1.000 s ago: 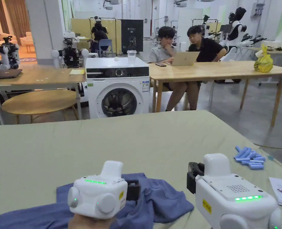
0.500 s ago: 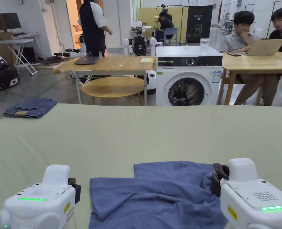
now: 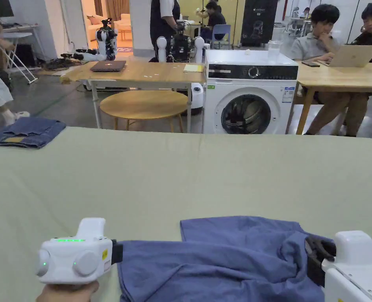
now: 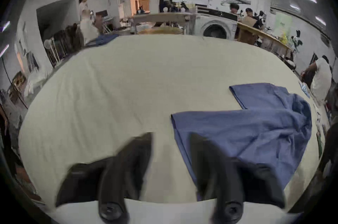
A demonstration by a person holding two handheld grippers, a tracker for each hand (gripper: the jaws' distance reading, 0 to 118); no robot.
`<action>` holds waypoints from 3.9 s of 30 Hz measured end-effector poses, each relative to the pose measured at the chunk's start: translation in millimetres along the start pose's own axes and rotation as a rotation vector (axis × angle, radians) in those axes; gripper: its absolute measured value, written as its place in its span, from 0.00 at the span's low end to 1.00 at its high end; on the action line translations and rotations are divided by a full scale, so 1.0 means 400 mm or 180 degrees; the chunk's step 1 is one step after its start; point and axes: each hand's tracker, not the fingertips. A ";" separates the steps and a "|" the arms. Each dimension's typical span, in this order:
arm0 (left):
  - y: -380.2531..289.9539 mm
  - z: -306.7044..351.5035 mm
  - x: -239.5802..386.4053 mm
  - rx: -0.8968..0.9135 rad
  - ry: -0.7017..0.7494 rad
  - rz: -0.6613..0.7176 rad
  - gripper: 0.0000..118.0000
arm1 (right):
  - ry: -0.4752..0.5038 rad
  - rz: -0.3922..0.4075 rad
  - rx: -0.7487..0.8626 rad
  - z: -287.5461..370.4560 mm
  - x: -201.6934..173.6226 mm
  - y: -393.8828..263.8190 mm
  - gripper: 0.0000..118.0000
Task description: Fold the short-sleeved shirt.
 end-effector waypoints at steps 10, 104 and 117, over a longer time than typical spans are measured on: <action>0.052 -0.245 0.081 -0.0614 0.0193 -0.0403 0.72 | -0.0448 -0.0223 -0.0382 0.003 0.210 -0.076 0.00; 0.430 0.320 -0.037 0.1019 0.0349 -0.0307 0.00 | -0.0730 -0.0383 0.0259 -0.079 0.462 0.427 0.04; -0.221 0.306 -0.112 0.0128 0.0224 -0.0239 0.00 | -0.0589 -0.0286 -0.0743 0.096 0.330 -0.152 0.04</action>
